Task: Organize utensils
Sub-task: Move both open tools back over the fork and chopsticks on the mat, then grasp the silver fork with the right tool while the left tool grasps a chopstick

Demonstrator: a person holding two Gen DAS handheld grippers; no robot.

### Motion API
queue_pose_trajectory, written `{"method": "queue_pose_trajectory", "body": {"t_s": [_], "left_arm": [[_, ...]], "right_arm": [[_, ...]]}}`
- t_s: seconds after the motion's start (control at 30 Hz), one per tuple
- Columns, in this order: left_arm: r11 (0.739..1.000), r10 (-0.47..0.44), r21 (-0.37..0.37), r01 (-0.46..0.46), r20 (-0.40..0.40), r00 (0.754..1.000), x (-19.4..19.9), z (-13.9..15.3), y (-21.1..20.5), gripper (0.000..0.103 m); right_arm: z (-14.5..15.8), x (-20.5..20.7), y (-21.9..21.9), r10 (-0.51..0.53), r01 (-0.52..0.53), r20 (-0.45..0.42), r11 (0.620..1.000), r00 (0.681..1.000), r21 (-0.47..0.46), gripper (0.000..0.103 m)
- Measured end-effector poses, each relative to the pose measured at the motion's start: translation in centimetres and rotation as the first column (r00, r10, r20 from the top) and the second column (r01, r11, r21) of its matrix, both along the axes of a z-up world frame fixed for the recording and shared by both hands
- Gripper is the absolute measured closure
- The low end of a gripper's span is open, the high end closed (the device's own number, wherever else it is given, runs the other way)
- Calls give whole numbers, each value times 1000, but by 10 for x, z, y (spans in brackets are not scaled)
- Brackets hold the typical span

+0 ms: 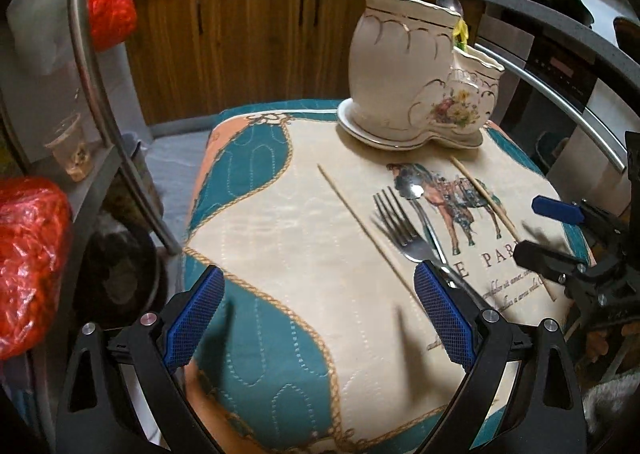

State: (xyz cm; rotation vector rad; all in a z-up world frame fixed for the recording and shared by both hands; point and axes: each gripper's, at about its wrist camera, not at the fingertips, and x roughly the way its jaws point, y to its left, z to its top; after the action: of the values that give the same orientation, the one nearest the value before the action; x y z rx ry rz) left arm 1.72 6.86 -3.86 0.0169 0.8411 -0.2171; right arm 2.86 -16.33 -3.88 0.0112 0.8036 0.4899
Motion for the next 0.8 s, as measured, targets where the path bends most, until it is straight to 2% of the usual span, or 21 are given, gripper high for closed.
{"method": "queue_pose_trajectory", "body": {"t_s": [0.07, 0.23, 0.4, 0.6, 0.67, 0.8], "left_arm": [[1000, 8, -8, -8, 1, 1000, 0, 1, 5, 8], [1000, 15, -22, -15, -2, 1000, 1, 0, 12, 8], [1000, 9, -28, -9, 0, 1000, 0, 0, 13, 8], [999, 2, -38, -2, 3, 1000, -1, 1, 12, 8], [999, 1, -40, 0, 3, 1000, -1, 1, 13, 8], [999, -4, -39, 4, 1, 1000, -1, 1, 10, 8]], "right_arm": [[0, -1, 9, 27, -27, -6, 1000, 1000, -12, 21], [-4, -4, 36, 113, -115, -41, 992, 993, -44, 53], [-12, -4, 51, 142, -147, -68, 987, 987, -69, 75], [-17, 1, 62, 140, -147, -85, 986, 986, -82, 83], [-18, 3, 62, 144, -151, -89, 985, 986, -79, 93], [-14, 0, 59, 145, -149, -79, 988, 986, -45, 97]]}}
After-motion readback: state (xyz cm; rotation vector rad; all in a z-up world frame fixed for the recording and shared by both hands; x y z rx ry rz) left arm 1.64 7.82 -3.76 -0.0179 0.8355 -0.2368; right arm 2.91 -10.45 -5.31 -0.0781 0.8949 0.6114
